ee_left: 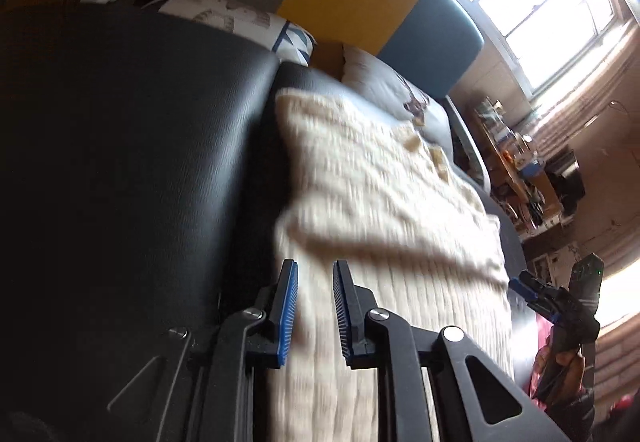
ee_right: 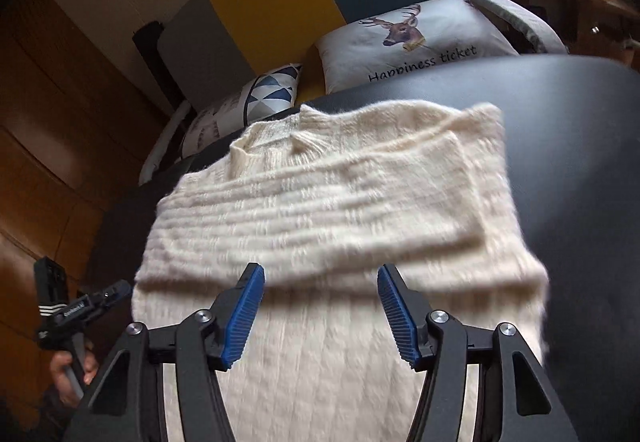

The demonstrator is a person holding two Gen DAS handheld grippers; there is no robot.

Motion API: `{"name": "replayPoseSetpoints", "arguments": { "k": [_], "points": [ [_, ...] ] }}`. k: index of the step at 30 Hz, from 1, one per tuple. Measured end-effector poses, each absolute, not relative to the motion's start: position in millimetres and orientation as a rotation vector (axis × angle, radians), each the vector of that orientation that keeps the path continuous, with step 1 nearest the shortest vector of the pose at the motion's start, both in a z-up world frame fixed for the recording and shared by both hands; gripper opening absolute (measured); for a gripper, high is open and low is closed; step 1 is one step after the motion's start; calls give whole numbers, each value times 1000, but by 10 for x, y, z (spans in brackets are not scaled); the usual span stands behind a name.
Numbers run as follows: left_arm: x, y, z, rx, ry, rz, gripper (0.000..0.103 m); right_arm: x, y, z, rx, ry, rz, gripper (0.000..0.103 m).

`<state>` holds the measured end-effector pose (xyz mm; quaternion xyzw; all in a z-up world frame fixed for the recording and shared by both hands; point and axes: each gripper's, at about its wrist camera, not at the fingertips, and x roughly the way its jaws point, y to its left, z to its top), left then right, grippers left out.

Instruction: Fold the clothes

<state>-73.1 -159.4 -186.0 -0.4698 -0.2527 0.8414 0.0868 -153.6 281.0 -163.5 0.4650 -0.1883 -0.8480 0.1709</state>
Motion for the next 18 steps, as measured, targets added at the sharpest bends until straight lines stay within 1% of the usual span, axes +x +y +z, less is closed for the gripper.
{"name": "replayPoseSetpoints", "arguments": {
  "k": [1, 3, 7, 15, 18],
  "points": [
    [-588, -1597, -1874, -1400, -762, 2490, 17, -1362, 2950, -1647, 1326, -575, -2390, 62],
    [-317, -1602, -1908, -1406, -782, 2462, 18, -1015, 3214, -1698, 1354, -642, -2359, 70],
    [115, -1606, -1994, -1435, -824, 2425, 18, -377, 3614, -1845, 1415, -710, -2339, 70],
    [589, -1522, -2056, -1460, -808, 2416, 19, 310, 3973, -2184, 1382, -917, -2205, 71],
    [721, -1526, -2066, -1449, -824, 2405, 19, 389, 3972, -2254, 1343, -967, -2129, 71]
  ]
}}
